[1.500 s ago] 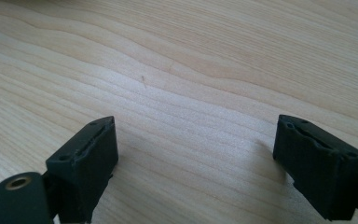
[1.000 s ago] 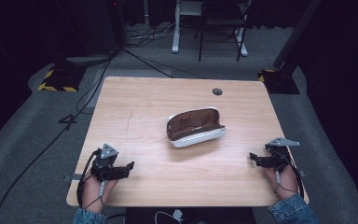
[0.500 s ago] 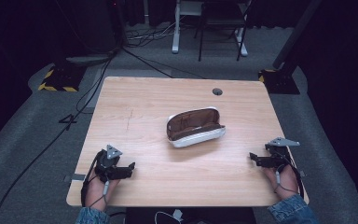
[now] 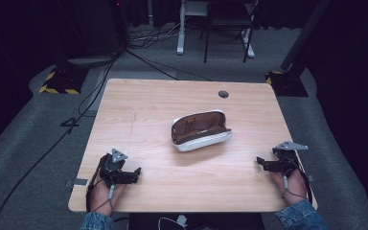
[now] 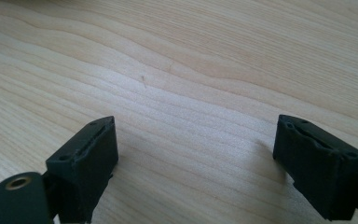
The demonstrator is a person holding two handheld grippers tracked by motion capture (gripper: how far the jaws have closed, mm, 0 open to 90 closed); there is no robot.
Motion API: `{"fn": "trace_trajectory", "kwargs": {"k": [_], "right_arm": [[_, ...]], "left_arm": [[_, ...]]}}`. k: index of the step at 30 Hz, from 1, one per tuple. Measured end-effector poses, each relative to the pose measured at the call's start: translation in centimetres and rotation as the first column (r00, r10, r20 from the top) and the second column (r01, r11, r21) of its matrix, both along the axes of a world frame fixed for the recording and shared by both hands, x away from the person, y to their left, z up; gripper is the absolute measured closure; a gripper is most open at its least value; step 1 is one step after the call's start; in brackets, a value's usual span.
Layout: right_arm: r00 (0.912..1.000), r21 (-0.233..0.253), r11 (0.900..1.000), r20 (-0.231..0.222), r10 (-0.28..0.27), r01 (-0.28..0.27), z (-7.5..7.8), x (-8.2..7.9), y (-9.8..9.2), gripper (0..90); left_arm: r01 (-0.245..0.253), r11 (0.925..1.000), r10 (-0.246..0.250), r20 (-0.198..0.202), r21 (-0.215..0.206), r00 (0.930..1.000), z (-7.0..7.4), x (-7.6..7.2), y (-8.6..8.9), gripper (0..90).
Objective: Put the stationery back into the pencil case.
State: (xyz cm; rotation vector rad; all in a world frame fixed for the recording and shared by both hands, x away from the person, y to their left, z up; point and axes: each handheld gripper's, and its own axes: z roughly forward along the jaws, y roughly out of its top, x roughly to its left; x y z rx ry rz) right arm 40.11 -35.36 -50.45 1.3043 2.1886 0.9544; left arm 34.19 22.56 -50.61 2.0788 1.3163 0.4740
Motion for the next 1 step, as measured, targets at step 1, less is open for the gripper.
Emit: {"fn": "trace_trajectory", "kwargs": {"k": [1], "right_arm": [[1.0000,0.000,1.000,0.000,0.000,0.000,0.00,0.00,0.00,14.3]], "left_arm": [[0.000,1.0000,0.000,0.000,0.000,1.0000,0.00,0.00,0.00,3.3]]}}
